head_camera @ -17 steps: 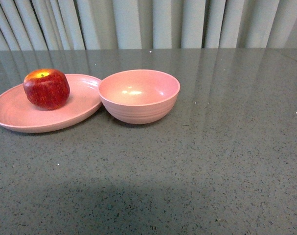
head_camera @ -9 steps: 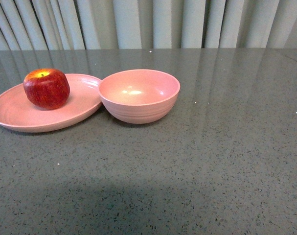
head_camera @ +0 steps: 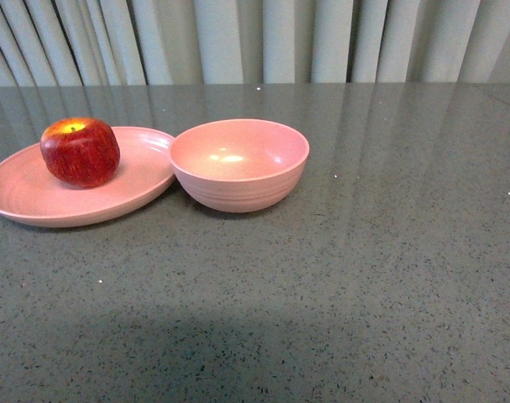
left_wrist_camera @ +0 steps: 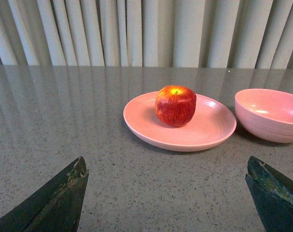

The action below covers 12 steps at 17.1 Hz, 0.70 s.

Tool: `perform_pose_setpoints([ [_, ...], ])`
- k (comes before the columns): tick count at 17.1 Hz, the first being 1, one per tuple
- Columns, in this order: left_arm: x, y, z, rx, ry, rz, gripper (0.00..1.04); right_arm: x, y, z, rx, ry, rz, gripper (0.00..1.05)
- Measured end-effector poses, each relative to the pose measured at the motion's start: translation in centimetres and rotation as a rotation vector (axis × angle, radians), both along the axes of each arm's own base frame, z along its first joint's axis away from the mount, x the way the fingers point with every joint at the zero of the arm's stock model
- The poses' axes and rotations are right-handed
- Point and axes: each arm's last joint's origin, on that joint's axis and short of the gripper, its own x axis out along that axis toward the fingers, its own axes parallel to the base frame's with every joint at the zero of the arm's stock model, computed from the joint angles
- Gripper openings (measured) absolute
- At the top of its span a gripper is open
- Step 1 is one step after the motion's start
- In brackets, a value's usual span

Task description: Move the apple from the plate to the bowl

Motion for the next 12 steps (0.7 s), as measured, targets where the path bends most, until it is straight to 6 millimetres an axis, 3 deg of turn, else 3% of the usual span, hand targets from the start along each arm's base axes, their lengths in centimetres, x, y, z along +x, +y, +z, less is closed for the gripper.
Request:
perform_pose_setpoints([
  [6, 0.00, 0.00, 0.00, 0.000, 0.000, 0.000, 0.98, 0.00, 0.00, 0.00, 0.000, 0.000, 0.000, 1.00],
  [12, 0.00, 0.00, 0.00, 0.000, 0.000, 0.000, 0.98, 0.00, 0.00, 0.00, 0.000, 0.000, 0.000, 0.98],
])
